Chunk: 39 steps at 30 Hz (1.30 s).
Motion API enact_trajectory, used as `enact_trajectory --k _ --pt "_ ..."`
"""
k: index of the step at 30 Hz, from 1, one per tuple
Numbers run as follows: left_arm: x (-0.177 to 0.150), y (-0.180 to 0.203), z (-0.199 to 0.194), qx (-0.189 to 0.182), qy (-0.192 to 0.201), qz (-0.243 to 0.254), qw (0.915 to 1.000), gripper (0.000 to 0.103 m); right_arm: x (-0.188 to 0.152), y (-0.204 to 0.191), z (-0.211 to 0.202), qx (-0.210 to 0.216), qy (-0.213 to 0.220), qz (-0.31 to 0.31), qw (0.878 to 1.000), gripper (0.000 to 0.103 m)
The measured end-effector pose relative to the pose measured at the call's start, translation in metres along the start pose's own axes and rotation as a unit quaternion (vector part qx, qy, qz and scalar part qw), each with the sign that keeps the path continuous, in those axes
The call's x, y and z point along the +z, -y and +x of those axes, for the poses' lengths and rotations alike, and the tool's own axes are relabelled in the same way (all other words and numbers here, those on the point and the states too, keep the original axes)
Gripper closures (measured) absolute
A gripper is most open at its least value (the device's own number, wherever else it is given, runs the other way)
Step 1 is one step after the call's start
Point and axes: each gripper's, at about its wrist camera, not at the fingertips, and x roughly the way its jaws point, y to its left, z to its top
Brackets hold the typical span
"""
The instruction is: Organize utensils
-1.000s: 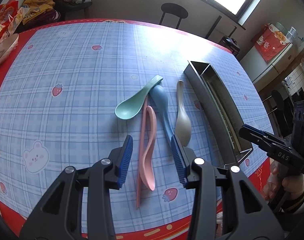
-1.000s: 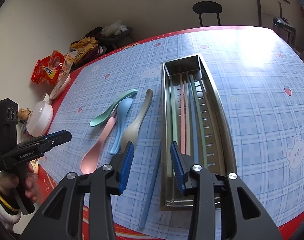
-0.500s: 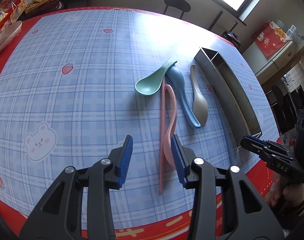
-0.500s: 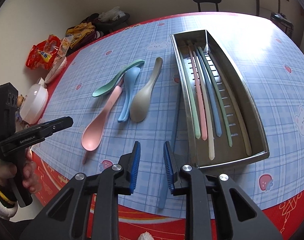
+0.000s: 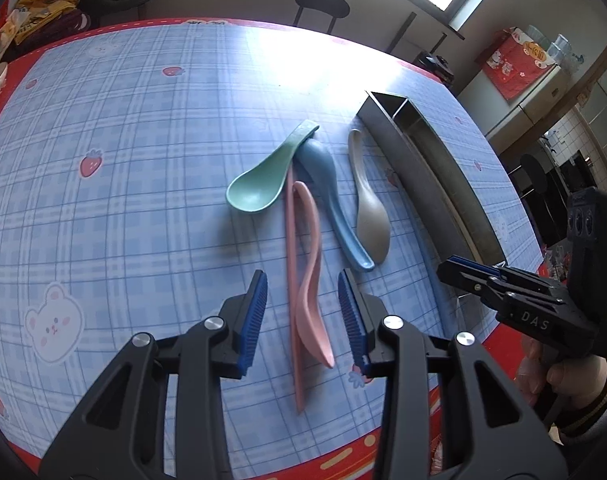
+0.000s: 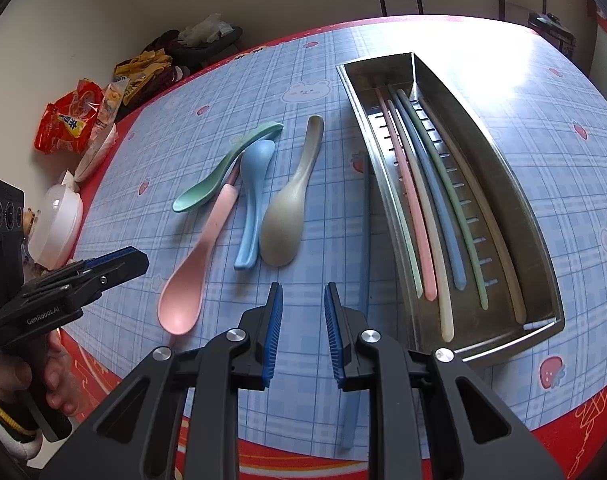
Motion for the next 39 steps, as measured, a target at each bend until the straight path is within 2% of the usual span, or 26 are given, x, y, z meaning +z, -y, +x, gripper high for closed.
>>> enact_trajectory --k 4,9,15,22,27,32,39 --pt "0.013 0.012 0.018 -0.002 -0.011 0.014 0.9998 0.072 0.019 0.001 0.010 0.005 -0.006 0.001 1.000 0.082" --pt "0.021 0.022 0.041 0.006 -0.027 0.029 0.9992 0.073 0.036 -0.003 0.022 0.008 -0.016 -0.016 1.000 0.082" --pt "0.025 0.024 0.060 0.011 -0.045 0.026 0.9986 0.086 0.050 0.000 0.034 0.013 -0.029 -0.014 0.999 0.082" --pt "0.028 0.017 0.077 0.021 -0.058 0.014 0.9980 0.086 0.060 0.002 0.048 0.015 -0.047 -0.019 0.999 0.082" --pt "0.025 0.014 0.081 0.020 -0.051 0.007 0.9985 0.087 0.066 0.001 0.061 0.015 -0.059 -0.017 0.998 0.082" --pt "0.023 0.003 0.081 0.003 -0.045 -0.022 0.9987 0.090 0.077 -0.003 0.067 0.019 -0.061 -0.011 0.998 0.081" --pt "0.018 -0.004 0.077 -0.012 -0.039 -0.035 0.9985 0.090 0.083 -0.013 0.076 0.017 -0.074 -0.015 0.997 0.081"
